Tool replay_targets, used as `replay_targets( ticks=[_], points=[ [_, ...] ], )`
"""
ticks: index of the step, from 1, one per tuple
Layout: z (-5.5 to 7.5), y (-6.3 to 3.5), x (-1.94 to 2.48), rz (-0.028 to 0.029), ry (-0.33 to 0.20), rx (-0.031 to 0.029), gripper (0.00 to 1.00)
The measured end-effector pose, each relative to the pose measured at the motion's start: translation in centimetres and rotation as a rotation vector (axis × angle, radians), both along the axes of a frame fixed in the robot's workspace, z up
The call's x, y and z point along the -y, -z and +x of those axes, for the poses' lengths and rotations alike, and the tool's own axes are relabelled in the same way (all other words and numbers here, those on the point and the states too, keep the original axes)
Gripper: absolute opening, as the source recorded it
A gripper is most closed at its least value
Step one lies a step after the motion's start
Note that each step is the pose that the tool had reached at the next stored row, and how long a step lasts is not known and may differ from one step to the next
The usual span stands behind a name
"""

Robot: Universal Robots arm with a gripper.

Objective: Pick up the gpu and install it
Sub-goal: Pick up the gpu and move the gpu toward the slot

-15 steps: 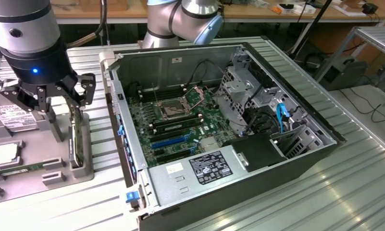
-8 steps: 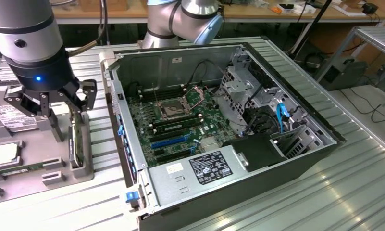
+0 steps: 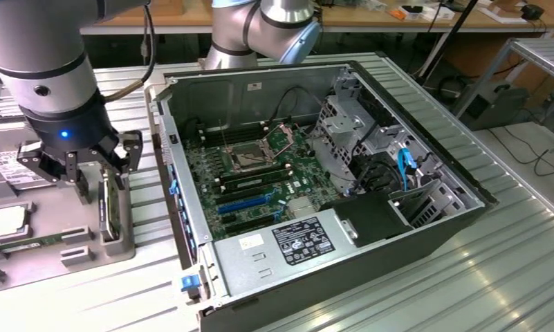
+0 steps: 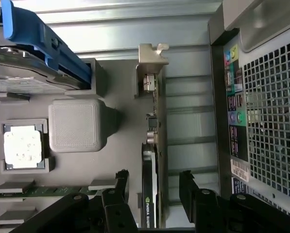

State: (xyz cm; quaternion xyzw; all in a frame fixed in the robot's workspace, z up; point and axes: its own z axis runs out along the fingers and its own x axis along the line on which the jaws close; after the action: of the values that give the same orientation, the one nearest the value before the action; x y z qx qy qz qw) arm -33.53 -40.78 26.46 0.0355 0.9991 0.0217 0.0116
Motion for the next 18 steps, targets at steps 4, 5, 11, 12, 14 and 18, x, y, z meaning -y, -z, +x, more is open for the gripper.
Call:
replay_targets(
  ticks=[4,5,11,12,14,18],
  points=[
    [0.0,1.5,0.01,-0.0002,0.0,0.0,0.54],
    [0.0,1.75,0.01,-0.0001,0.0,0.0002,0.54],
    [0.0,1.75,0.0,-0.0002,0.0,0.0001,0.45],
    [-0.1,1.77,-0.01,-0.0001,0.0,0.0003,0.45],
    [-0.2,1.78,-0.04,-0.0002,0.0,0.0013,0.45],
    [-0.2,1.78,-0.04,-0.0002,0.0,0.0013,0.38]
  ],
)
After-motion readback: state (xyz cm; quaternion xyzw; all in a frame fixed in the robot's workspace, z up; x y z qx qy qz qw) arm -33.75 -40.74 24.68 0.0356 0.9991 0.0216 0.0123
